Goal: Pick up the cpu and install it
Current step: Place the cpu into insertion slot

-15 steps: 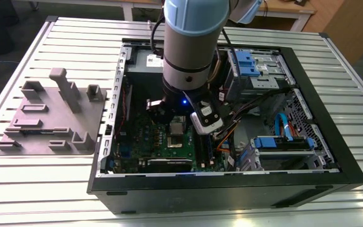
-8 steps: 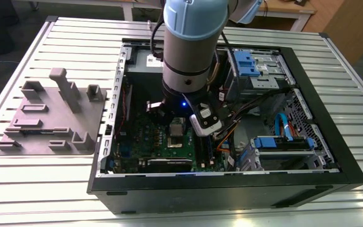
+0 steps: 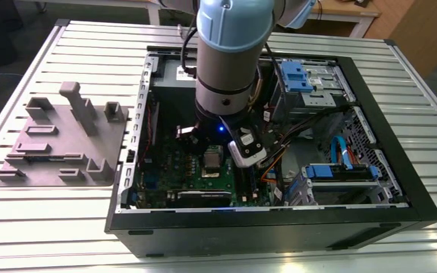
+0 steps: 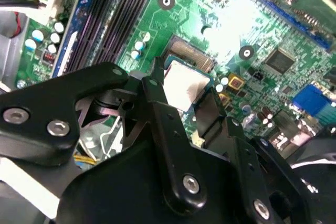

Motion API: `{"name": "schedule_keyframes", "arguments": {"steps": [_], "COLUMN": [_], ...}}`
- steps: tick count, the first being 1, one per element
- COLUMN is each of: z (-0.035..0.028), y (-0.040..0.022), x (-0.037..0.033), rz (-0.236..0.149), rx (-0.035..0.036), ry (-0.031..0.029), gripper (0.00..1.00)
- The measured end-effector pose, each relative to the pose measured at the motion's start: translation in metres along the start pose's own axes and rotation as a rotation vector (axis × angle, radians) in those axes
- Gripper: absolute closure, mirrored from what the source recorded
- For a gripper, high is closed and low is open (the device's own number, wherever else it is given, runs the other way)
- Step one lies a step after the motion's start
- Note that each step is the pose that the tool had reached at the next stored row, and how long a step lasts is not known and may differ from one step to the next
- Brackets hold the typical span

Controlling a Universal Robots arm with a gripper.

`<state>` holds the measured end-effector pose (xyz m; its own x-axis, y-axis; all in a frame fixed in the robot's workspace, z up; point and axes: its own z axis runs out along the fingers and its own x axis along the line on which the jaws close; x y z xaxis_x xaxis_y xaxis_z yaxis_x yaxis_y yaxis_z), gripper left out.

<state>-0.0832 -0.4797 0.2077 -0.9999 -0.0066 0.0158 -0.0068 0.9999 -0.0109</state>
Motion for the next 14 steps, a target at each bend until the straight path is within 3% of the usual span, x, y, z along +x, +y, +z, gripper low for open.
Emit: {"name": "schedule_keyframes", "arguments": {"steps": [9, 14], "z": [0.0151, 0.0178], "y": [-0.0024, -0.0037], "x": [0.0002, 0.0010], "rz": [0.000, 0.000], "rx": [-0.0003, -0.0004], "ry": [0.0015, 0.0018], "gripper": [0.53, 0.53]}}
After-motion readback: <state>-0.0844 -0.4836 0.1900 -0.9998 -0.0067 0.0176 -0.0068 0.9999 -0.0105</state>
